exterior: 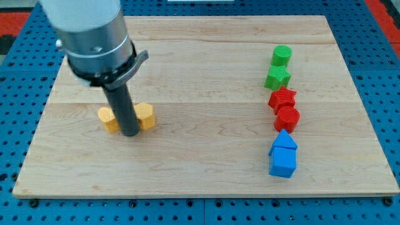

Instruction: Move the yellow hexagon diagonal to the green circle

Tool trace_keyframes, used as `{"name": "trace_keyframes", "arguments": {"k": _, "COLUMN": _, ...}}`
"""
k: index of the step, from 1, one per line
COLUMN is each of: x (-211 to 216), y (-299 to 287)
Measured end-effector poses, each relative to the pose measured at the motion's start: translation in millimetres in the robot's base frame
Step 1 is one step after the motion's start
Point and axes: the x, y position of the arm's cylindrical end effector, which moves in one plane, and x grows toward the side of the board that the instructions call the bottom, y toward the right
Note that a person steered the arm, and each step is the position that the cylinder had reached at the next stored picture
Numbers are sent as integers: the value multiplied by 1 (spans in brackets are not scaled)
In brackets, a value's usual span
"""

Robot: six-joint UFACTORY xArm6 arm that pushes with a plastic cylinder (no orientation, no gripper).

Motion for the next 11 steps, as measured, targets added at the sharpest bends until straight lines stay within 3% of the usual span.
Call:
{"name": "trace_keyframes", "arguments": {"k": 1, "x": -38, "y": 76}}
{"name": "trace_keyframes", "arguments": {"k": 2, "x": -102, "y": 81}}
{"name": "trace_keyframes", "arguments": {"k": 3, "x": -60, "y": 95}}
{"name": "trace_keyframes", "arguments": {"k": 5, "x": -133, "y": 73}}
{"name": "trace_keyframes", "arguments": {"k": 6, "x": -112, "y": 40}}
{"name": "trace_keyframes", "arguments": {"k": 7, "x": -125, "y": -1}}
{"name": "trace_keyframes", "arguments": {"k": 9, "x": -206, "y": 152}}
{"name": "trace_keyframes", "arguments": {"k": 11, "x": -259, "y": 126}}
